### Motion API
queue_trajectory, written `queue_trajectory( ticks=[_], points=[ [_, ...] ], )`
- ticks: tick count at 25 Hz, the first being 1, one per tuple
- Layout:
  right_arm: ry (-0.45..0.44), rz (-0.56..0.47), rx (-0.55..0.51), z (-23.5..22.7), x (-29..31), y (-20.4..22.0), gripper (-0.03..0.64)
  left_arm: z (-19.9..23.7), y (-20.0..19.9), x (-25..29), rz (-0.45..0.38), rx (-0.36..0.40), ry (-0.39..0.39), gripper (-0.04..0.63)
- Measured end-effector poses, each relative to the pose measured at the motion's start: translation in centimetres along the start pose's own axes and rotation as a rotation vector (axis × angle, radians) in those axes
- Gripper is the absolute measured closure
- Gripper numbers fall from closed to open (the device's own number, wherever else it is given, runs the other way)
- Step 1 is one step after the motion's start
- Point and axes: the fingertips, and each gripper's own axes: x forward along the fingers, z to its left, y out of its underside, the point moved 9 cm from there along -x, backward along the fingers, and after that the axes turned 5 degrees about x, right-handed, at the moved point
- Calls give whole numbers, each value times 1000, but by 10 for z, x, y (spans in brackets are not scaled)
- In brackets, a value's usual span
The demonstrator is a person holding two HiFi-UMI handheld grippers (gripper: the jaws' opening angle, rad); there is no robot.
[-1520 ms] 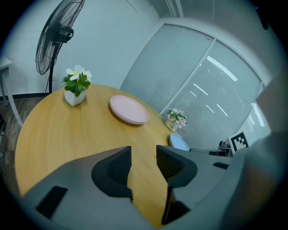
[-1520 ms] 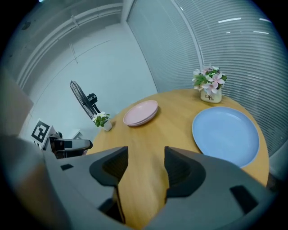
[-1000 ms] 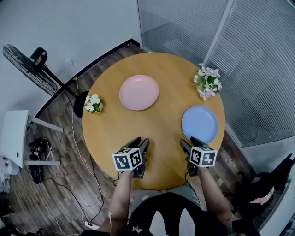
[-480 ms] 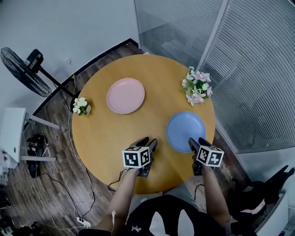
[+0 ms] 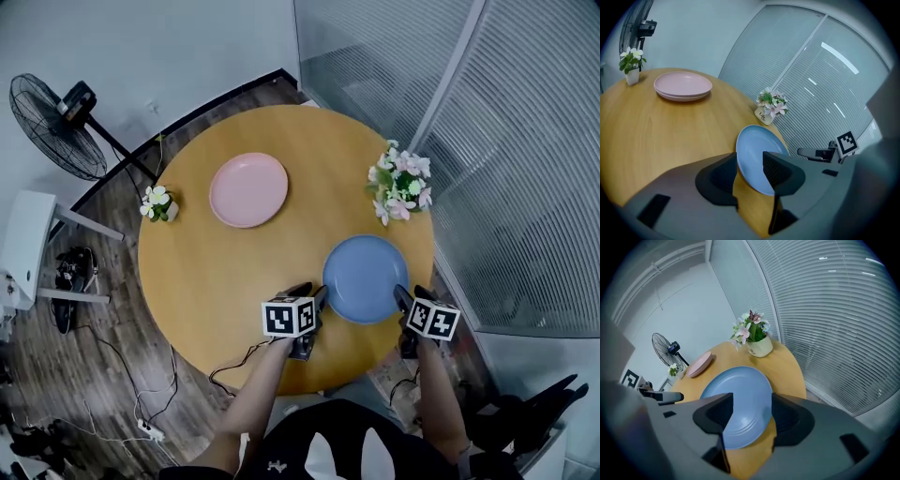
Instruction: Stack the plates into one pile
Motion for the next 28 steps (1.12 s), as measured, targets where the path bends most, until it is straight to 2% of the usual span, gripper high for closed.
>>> queue_trajectory(
  ticks=[7, 11, 18, 23, 26, 28],
  points=[
    [20, 79, -25, -29, 28, 3, 357, 2, 22, 33, 74, -62, -92, 410],
    [10, 136, -24, -39, 40, 14, 357, 1, 33, 46, 99, -119, -102, 410],
    [-29, 199, -45, -40, 49, 29, 370, -5, 43, 58, 119, -143, -105, 411],
    [-37, 213, -71, -39, 52, 34, 404, -5, 51, 63, 129, -158, -123, 424],
    [-43, 215, -80, -38, 51, 36, 435, -7, 56, 63, 126, -172, -135, 477],
    [-58, 215, -79, -37, 52, 36, 466, -7, 56, 63, 118, -177, -138, 489]
  ],
)
